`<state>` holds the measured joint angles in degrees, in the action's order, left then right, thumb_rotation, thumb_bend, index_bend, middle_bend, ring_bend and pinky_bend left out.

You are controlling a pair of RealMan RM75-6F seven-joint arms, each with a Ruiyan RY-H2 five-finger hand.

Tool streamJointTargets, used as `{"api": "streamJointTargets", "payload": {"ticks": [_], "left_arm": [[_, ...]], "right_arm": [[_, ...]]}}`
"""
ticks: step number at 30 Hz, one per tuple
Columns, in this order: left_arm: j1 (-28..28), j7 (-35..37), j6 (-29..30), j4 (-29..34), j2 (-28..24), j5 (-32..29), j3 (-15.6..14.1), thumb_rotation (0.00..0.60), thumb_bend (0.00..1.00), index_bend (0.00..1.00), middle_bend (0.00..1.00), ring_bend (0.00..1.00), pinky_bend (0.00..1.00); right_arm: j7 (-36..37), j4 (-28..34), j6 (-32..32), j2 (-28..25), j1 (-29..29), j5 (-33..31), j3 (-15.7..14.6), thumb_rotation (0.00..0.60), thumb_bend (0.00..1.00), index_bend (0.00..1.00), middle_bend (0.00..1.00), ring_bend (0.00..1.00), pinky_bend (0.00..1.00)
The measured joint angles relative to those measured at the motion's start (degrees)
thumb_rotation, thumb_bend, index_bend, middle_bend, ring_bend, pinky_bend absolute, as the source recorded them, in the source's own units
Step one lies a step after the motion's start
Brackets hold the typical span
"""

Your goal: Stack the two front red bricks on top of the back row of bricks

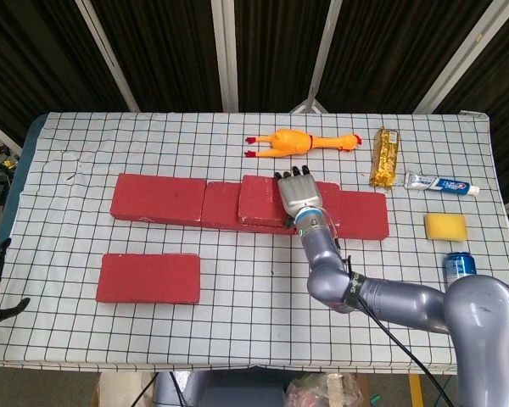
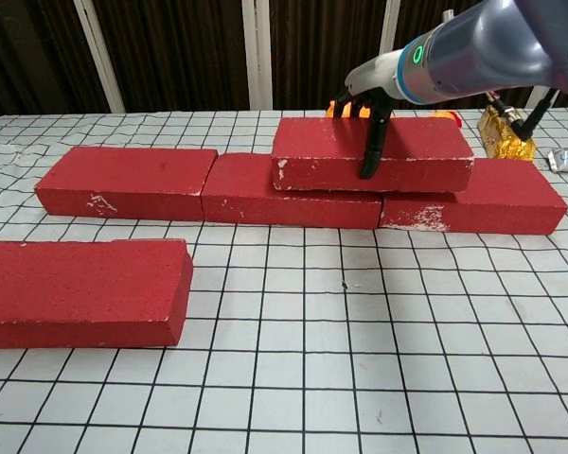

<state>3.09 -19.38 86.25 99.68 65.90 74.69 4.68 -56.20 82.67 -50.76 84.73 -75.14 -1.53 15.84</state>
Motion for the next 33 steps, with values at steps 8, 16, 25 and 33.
{"api": "streamJointTargets", "payload": {"ticks": [8, 16, 25, 33], "left_arm": [[0.0, -0.1, 0.0, 0.0, 0.0, -0.2, 0.0, 0.600, 0.00, 0.08, 0.00, 0.00, 0.11], [0.2, -0.4, -0.1, 0.0, 0.2, -0.4, 0.0, 0.600, 0.00, 0.08, 0.00, 0.00, 0.11], [0.2, -0.7, -0.2, 0.0, 0.2, -0.6, 0.0, 0.600, 0.00, 0.08, 0.00, 0.00, 0.11], [0.3, -0.9, -0.2, -0.1, 0.4, -0.8, 0.1, 0.600, 0.00, 0.08, 0.00, 0.00, 0.11]], "right_arm": [[1.0, -0.7, 0.3, 0.3, -0.5, -0.2, -0.8, 0.600, 0.16, 0.20, 0.26, 0.06, 0.00], [1.6, -1.1, 0.7, 0.6, -0.9, -0.3, -1.6, 0.600, 0.16, 0.20, 0.20, 0.04, 0.00], [2.8, -1.3, 0.9, 0.5, -1.1, 0.0, -1.9, 0.600, 0.16, 0.18, 0.12, 0.01, 0.00], [3.1, -1.3, 0.9, 0.4, -1.3, -0.4, -2.4, 0.600, 0.16, 0.14, 0.07, 0.00, 0.00]]}}
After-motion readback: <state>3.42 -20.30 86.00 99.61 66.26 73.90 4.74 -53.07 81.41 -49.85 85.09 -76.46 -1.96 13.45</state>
